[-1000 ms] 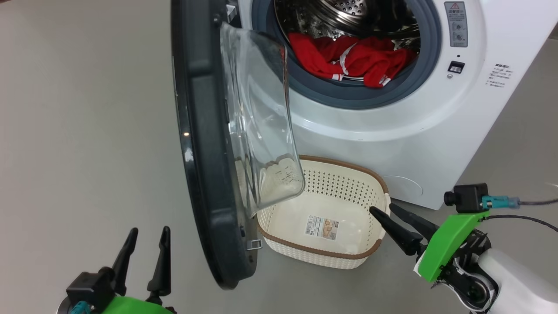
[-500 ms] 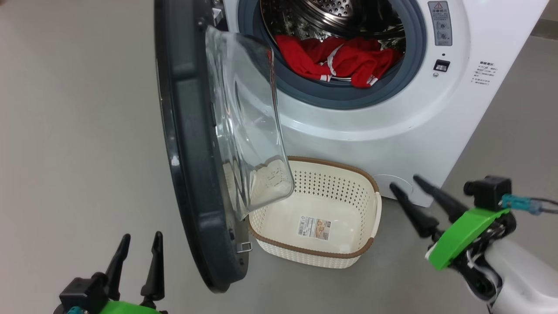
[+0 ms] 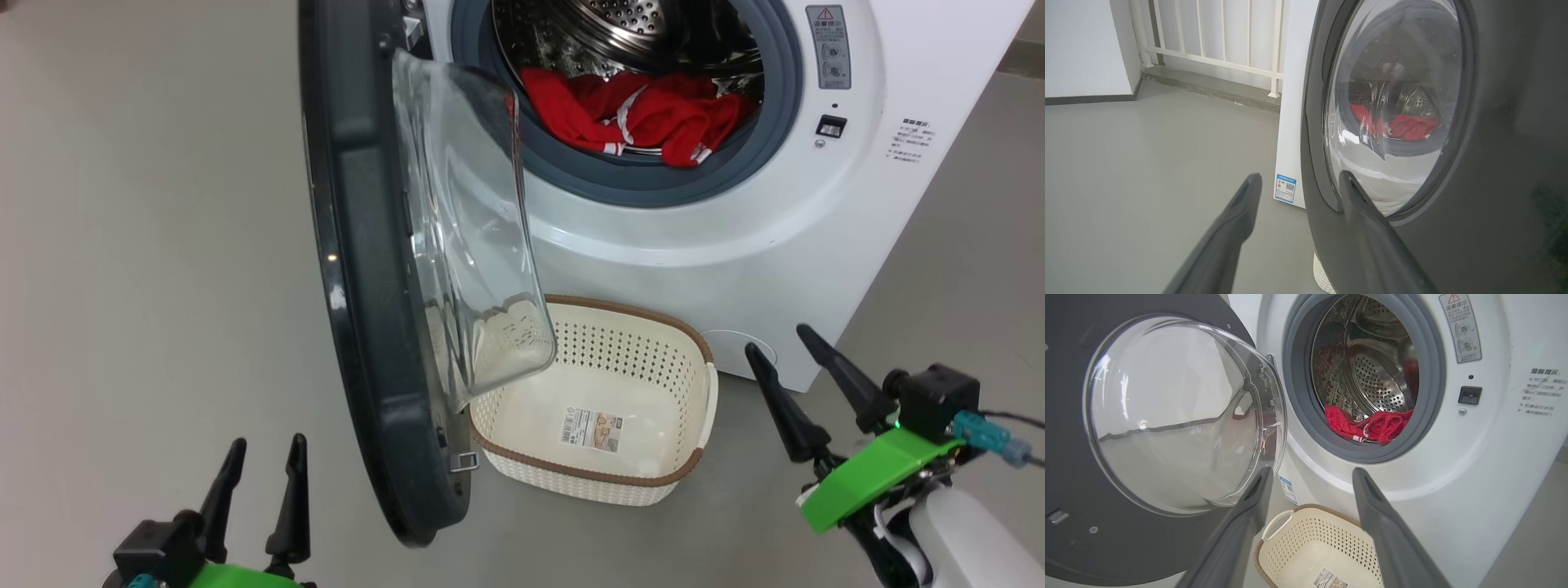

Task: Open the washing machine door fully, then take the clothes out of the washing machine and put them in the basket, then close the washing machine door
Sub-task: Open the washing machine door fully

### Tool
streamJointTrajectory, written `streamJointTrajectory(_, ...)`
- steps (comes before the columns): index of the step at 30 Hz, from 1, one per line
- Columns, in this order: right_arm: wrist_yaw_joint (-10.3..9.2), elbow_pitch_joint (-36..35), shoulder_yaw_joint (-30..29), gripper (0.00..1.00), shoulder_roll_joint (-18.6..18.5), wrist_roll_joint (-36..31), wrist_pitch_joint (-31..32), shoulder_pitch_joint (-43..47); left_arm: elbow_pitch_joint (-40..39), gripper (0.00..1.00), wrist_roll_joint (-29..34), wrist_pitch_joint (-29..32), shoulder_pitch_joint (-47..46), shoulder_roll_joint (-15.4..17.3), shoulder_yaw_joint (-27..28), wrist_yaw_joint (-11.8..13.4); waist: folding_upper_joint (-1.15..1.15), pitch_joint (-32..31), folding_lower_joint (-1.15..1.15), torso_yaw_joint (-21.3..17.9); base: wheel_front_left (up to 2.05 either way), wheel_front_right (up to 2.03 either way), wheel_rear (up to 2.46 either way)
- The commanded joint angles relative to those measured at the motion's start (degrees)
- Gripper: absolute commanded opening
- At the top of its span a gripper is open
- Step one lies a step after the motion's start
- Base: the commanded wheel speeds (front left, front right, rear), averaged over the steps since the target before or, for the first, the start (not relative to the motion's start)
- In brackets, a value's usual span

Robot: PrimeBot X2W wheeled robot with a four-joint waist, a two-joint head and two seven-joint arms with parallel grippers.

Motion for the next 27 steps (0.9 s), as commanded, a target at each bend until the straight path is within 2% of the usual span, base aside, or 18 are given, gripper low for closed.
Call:
streamJointTrajectory(1, 0.09, -1.4, -0.1, 1.0, 0.3, -0.9, -0.7, 1.3, -1.2, 1.0, 0.7, -0.7, -0.8, 0.8, 1.8, -0.2, 0.0, -0.1, 0.0, 0.1, 0.0, 0.0, 0.0)
streamJointTrajectory(8, 0.09, -1.0, -3.6, 1.0, 2.9, -4.3, -0.7, 5.4, -1.1, 1.0, 0.8, -0.7, -0.3, 0.6, 1.5, -0.2, 0.0, -0.4, 0.0, 0.4, 0.0, 0.0, 0.0)
streamJointTrajectory(18, 0.09, -0.8, -5.1, 1.0, 3.7, -5.7, -0.7, 5.9, -1.1, 1.0, 1.0, -0.7, -0.3, 0.6, 1.5, -0.2, 0.0, -0.7, 0.0, 0.5, 0.0, 0.0, 0.0)
streamJointTrajectory(19, 0.09, -0.8, -5.1, 1.0, 3.7, -5.8, -0.7, 5.9, -1.2, 0.8, 1.0, -0.7, -0.3, 0.6, 1.5, -0.2, 0.0, -0.7, 0.0, 0.5, 0.0, 0.0, 0.0)
streamJointTrajectory(20, 0.09, -0.8, -5.2, 1.0, 3.7, -5.8, -0.7, 5.9, -1.4, 0.43, 1.0, -0.7, -0.3, 0.6, 1.5, -0.2, 0.0, -0.7, 0.0, 0.5, 0.0, 0.0, 0.0)
streamJointTrajectory(21, 0.09, -0.8, -5.3, 1.0, 3.7, -5.8, -0.7, 5.8, -1.6, 0.16, 0.9, -0.7, -0.3, 0.5, 1.5, -0.2, 0.0, -0.7, 0.0, 0.6, 0.0, 0.0, 0.0)
streamJointTrajectory(22, 0.09, -0.8, -5.4, 1.0, 3.7, -5.8, -0.7, 5.8, -1.8, 0.0, 0.7, -0.7, -0.3, 0.5, 1.5, -0.2, 0.0, -0.7, 0.0, 0.6, 0.0, 0.0, 0.0)
streamJointTrajectory(27, 0.09, -0.8, -5.8, 1.0, 3.8, -6.1, -0.7, 5.6, -6.0, 0.0, -0.1, -0.7, -1.2, 0.4, 3.2, -0.2, 0.0, -0.6, 0.0, 0.9, 0.0, 0.0, 0.0)
